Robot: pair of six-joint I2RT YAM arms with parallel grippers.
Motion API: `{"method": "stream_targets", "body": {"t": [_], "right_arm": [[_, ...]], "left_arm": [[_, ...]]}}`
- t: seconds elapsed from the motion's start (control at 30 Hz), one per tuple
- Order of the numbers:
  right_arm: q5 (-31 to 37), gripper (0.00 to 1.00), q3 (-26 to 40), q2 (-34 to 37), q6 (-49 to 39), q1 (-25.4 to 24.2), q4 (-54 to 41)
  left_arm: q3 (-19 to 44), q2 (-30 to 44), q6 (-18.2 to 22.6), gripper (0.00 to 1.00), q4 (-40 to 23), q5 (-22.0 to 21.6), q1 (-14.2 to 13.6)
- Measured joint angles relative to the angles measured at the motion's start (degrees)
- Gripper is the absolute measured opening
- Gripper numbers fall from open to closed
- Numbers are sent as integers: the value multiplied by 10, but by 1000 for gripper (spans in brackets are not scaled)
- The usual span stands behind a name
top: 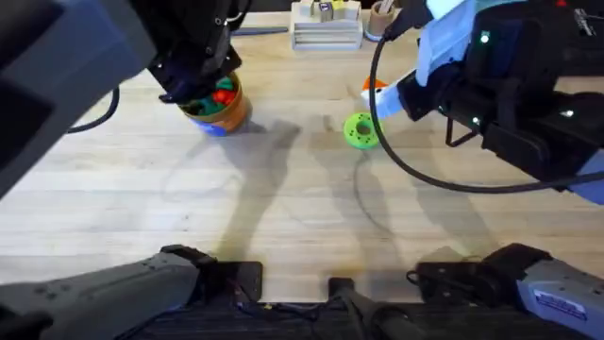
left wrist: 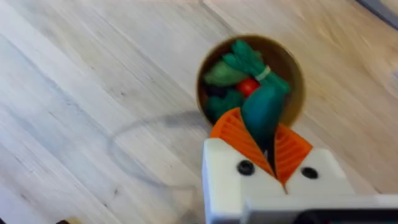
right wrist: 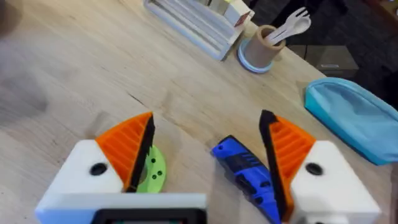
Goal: Pick up the gripper from the table and insert it into the empty holder that is missing its gripper. Then pick up a screw, insert it into the mounting hole, and use the screwdriver to tighten it. Finally, clean up the table by picking up the vegetable and placing it into the bucket.
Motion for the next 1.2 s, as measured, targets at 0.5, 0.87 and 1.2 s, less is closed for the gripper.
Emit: {"method": "stream_targets", "body": {"t": [0.5, 0.87, 1.2], "right_arm": [[0, 986, 0, 0, 0, 0, 0], [0, 987, 0, 0, 0, 0, 0], [0, 986, 0, -1, 0, 2, 0]], "left_arm": [[0, 122, 2, 26, 41, 37, 56], [0, 125, 33, 993, 41, 43, 56], [56, 112, 61, 992, -49, 41, 56]]}}
